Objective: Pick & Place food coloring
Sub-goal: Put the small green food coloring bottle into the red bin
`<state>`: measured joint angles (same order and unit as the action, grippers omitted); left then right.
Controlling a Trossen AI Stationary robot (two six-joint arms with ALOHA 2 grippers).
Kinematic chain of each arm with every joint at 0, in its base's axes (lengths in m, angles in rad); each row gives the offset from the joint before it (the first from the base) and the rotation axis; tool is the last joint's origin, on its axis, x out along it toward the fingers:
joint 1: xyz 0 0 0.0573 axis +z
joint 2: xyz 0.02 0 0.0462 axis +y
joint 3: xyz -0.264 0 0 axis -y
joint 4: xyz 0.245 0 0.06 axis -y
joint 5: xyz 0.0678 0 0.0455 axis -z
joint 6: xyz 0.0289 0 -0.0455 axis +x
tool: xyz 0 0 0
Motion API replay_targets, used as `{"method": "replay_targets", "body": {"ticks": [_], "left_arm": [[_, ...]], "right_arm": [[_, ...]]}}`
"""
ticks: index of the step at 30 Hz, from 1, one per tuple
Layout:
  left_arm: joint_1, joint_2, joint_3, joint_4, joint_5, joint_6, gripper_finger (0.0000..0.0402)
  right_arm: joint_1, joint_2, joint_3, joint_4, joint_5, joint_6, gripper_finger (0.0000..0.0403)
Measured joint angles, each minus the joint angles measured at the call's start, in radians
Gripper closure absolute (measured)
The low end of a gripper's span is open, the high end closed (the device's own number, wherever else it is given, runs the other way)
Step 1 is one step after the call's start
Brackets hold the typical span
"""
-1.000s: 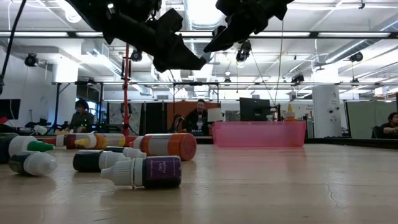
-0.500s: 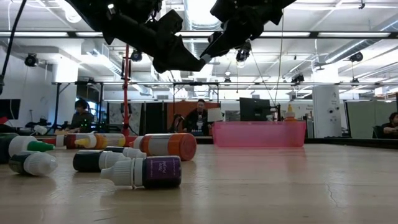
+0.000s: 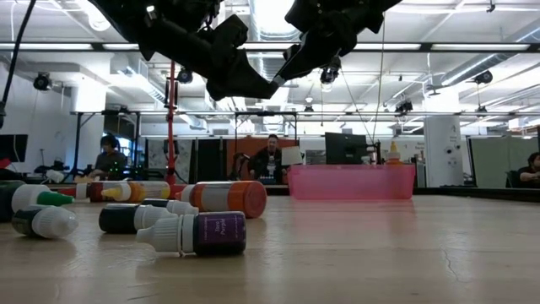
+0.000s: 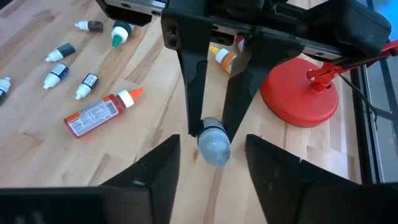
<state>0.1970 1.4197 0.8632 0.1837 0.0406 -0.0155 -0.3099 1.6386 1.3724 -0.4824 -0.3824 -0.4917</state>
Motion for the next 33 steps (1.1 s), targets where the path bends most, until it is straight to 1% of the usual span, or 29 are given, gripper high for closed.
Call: {"method": "replay_targets", "body": {"ticks": [4, 8, 21, 27, 33], "left_arm": [[0.000, 0.000, 0.000, 0.001, 0.000, 0.000, 0.0344], [0.000, 0.000, 0.000, 0.001, 0.000, 0.000, 0.0344], [0.002, 0.000, 0.000, 0.008, 0.000, 0.000, 0.0344], [0.004, -0.001, 0.000, 0.017, -0.004, 0.000, 0.0344], [0.004, -0.001, 0.000, 0.015, -0.004, -0.002, 0.0344]], "right_arm": [[0.000, 0.000, 0.000, 0.000, 0.000, 0.002, 0.0267], [0.000, 0.000, 0.000, 0.000, 0.000, 0.002, 0.0285], [0.000, 0.000, -0.007, 0.002, 0.002, -0.020, 0.0304], [0.000, 0.000, -0.008, 0.002, 0.050, -0.018, 0.0318], [0.000, 0.000, -0.008, 0.000, 0.050, 0.005, 0.0337]]}}
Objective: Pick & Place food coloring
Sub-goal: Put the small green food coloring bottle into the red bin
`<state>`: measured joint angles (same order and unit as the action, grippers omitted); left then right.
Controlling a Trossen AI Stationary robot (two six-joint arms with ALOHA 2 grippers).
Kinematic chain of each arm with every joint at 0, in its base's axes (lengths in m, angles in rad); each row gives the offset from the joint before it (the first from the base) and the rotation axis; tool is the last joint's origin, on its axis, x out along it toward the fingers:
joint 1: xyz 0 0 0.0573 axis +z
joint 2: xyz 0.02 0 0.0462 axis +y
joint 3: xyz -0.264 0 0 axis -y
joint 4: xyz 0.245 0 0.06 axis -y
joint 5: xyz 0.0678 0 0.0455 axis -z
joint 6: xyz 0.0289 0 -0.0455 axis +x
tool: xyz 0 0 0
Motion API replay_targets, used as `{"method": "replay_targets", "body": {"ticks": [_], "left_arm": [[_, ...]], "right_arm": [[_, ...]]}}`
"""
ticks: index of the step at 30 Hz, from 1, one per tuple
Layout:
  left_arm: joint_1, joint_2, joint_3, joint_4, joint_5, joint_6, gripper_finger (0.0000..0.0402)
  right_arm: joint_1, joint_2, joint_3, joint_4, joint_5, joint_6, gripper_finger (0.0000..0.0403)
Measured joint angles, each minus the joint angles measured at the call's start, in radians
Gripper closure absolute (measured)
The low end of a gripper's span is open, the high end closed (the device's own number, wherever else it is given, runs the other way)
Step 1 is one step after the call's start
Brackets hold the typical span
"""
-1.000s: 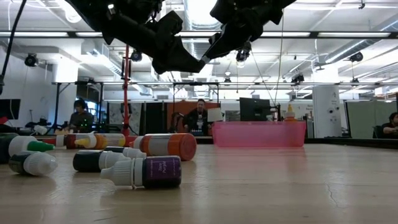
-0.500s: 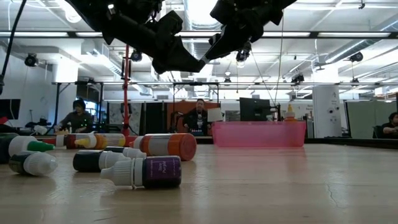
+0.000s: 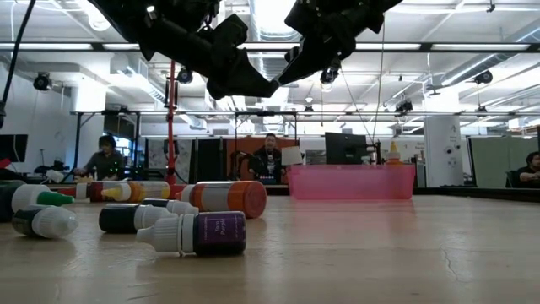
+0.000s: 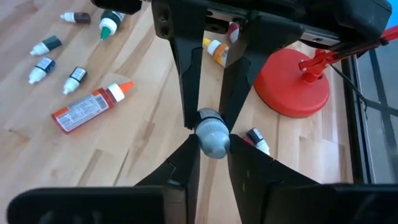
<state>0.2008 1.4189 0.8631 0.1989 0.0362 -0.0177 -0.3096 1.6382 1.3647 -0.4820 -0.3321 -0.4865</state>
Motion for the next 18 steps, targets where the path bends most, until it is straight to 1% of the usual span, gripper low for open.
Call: {"method": "replay_targets", "body": {"ticks": [7, 12, 15, 18], "left_arm": [[0.000, 0.000, 0.000, -0.005, 0.003, -0.005, 0.0344], [0.000, 0.000, 0.000, -0.010, 0.004, -0.048, 0.0341], [0.000, 0.000, 0.000, -0.017, -0.019, -0.079, 0.0324], [-0.002, 0.000, -0.001, -0.026, -0.063, -0.101, 0.0294]], "right_arm": [[0.000, 0.000, 0.000, 0.000, 0.000, 0.019, 0.0339], [0.000, 0.000, 0.000, 0.000, 0.002, 0.041, 0.0339], [-0.001, 0.000, 0.000, 0.000, 0.007, 0.042, 0.0339], [-0.003, 0.000, 0.000, 0.003, 0.016, 0.042, 0.0340]]}}
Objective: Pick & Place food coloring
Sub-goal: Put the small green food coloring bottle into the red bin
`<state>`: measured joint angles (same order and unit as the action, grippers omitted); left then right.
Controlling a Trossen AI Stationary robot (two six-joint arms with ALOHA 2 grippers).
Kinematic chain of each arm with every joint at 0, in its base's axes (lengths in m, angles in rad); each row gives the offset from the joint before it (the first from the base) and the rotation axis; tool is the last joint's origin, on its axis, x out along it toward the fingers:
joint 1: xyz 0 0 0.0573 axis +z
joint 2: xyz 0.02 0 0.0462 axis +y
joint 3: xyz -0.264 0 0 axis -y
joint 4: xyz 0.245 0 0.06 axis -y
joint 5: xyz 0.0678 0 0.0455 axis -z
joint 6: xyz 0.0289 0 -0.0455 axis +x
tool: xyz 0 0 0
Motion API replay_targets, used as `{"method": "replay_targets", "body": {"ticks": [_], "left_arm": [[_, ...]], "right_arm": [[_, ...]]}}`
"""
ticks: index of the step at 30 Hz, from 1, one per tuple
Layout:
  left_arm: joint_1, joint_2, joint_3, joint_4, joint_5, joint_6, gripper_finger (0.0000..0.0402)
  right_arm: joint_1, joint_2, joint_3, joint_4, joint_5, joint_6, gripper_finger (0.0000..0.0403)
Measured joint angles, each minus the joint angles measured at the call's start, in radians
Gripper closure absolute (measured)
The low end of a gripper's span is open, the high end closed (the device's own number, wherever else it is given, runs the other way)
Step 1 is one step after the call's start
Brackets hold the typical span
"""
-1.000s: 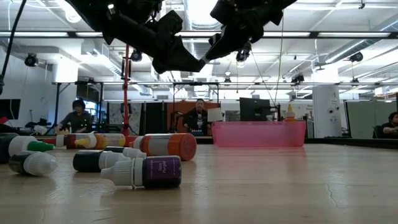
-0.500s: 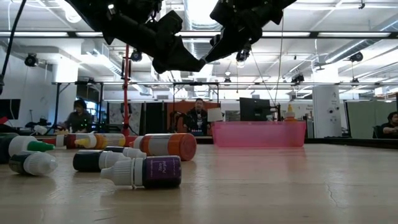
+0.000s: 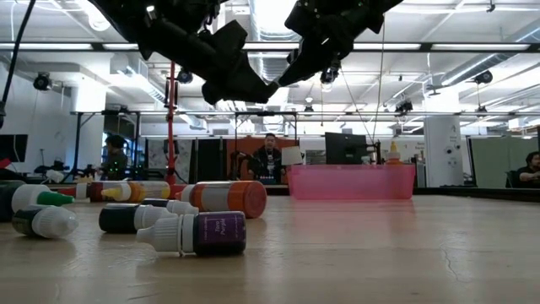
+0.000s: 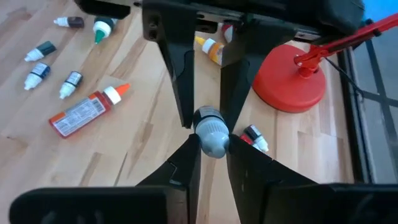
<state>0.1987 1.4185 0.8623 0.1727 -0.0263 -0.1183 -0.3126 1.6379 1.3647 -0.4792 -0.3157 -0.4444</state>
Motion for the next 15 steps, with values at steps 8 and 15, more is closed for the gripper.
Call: {"method": "replay_targets", "body": {"ticks": [8, 15], "left_arm": [[-0.031, -0.016, 0.000, -0.134, -0.114, -0.090, 0.0217], [-0.123, -0.088, 0.000, -0.309, -0.175, -0.315, 0.0207]], "right_arm": [[-0.021, 0.000, 0.000, -0.029, 0.189, 0.005, 0.0340], [-0.098, 0.003, 0.018, -0.145, 0.412, 0.218, 0.0340]]}}
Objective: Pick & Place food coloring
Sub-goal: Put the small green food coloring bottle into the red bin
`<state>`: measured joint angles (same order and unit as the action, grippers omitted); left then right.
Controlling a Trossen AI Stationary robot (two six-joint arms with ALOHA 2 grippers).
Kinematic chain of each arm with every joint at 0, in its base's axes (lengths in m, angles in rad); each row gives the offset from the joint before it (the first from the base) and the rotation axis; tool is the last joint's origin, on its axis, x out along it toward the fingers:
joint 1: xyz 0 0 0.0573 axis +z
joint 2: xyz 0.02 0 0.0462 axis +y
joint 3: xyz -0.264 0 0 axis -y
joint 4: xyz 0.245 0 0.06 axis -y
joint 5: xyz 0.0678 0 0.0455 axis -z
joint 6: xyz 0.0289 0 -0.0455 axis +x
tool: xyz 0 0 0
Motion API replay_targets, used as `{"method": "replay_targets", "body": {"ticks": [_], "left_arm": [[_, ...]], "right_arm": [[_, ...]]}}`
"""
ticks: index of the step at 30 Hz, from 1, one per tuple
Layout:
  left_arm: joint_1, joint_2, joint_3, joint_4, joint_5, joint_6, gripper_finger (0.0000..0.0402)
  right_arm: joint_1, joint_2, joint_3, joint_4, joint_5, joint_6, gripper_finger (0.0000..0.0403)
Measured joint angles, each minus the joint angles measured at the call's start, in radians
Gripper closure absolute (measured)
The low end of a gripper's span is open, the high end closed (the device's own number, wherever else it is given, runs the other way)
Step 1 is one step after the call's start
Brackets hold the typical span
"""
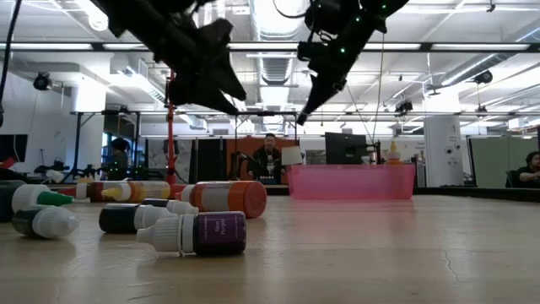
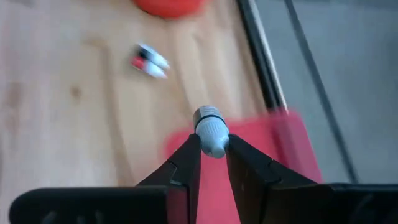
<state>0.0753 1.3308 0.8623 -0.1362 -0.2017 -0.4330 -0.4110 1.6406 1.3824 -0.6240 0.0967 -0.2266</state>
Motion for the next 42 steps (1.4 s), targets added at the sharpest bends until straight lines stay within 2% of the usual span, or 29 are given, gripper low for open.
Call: {"method": "replay_targets", "body": {"ticks": [5, 10, 15, 20, 30, 36, 42], "left_arm": [[-0.062, -0.053, 0.000, -0.096, -0.085, -0.169, 0.0207], [-0.085, -0.102, 0.000, -0.181, -0.094, -0.308, 0.0207], [-0.108, -0.156, 0.000, -0.276, -0.089, -0.395, 0.0207], [-0.137, -0.233, 0.000, -0.382, -0.131, -0.407, 0.0207], [-0.130, -0.430, -0.002, -0.614, -0.292, -0.387, 0.0207], [-0.094, -0.506, -0.005, -0.636, -0.300, -0.316, 0.0206], [-0.065, -0.542, -0.036, -0.650, -0.298, -0.293, 0.0206]], "right_arm": [[-0.099, 0.096, 0.136, -0.217, 0.011, 0.241, 0.0340], [-0.164, 0.284, 0.345, -0.422, 0.009, 0.276, 0.0340], [-0.191, 0.472, 0.542, -0.546, 0.002, 0.254, 0.0340], [-0.232, 0.582, 0.672, -0.570, -0.092, 0.277, 0.0340], [-0.261, 0.766, 0.859, -0.612, -0.094, 0.362, 0.0340], [-0.265, 0.849, 0.950, -0.658, -0.094, 0.404, 0.0340], [-0.295, 0.863, 0.953, -0.683, -0.067, 0.427, 0.0339]]}}
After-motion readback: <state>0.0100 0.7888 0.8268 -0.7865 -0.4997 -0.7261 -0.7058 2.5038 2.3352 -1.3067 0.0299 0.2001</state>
